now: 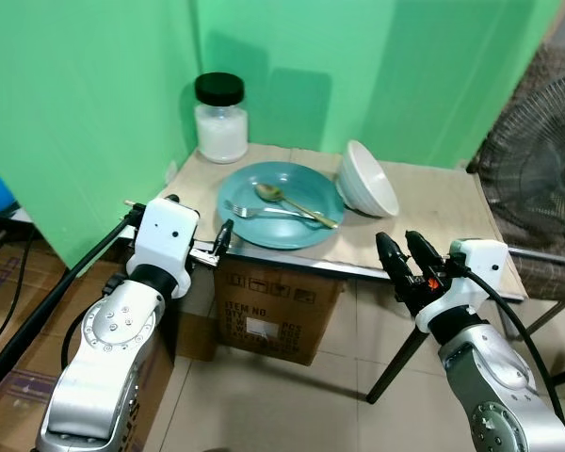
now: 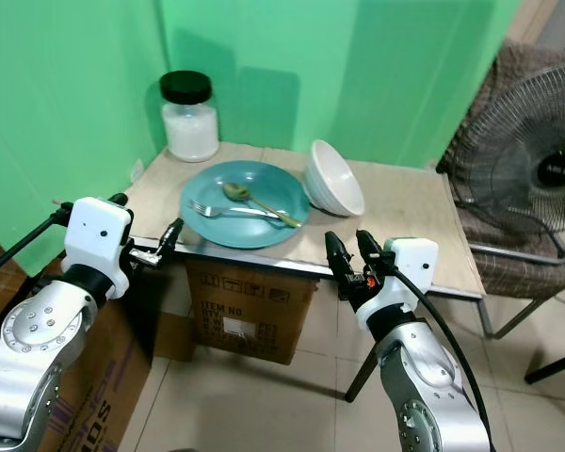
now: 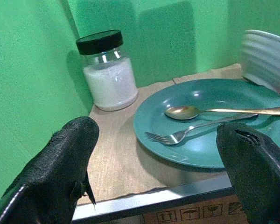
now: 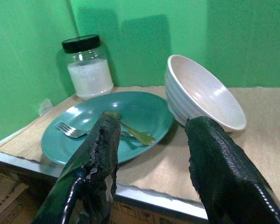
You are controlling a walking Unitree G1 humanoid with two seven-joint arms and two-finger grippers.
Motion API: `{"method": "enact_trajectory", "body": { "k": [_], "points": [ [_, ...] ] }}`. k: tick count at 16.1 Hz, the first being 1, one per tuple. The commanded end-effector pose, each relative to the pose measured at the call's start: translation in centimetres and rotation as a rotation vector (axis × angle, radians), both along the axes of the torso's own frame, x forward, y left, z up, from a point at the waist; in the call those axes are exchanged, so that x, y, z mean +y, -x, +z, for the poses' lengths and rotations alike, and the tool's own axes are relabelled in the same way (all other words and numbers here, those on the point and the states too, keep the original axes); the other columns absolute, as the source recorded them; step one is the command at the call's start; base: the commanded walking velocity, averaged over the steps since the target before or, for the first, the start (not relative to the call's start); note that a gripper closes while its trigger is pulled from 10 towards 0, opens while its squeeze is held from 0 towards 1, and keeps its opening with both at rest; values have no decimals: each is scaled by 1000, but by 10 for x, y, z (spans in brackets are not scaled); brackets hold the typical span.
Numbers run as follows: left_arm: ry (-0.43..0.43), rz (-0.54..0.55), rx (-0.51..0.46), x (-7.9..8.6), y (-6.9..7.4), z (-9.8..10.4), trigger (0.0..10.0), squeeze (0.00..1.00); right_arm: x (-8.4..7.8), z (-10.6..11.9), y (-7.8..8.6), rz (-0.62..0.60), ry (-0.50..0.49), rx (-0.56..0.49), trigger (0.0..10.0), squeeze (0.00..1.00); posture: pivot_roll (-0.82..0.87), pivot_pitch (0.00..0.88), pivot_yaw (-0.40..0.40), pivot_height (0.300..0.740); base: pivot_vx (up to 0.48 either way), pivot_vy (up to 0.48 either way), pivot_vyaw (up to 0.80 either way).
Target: Setting the table
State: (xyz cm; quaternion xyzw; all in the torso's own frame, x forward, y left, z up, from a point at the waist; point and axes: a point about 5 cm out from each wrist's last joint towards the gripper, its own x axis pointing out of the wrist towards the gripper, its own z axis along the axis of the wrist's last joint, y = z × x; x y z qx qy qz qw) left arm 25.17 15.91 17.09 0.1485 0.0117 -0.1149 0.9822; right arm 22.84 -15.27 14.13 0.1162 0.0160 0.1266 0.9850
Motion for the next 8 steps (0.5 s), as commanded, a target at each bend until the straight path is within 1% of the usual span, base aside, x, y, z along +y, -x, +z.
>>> {"method": "enact_trajectory", "body": {
  "k": [1,2,5,8],
  "points": [
    [-7,-3,-8,-2,-3,1,10000,0,-3,2,-2,-6,5,-5,10000,0,75,0,-40,740,0,0,0],
    [9,3,-13,-1,-4,3,10000,0,-3,2,-2,-2,-1,-4,10000,0,75,0,-38,740,0,0,0],
    [8,-4,4,-2,-6,2,10000,0,-3,0,-2,-1,-12,2,10000,0,75,0,-38,740,0,0,0],
    [16,-16,-4,-3,-7,2,10000,0,-2,-1,-1,1,-21,5,10000,0,72,0,-32,740,0,0,0]
  ]
}}
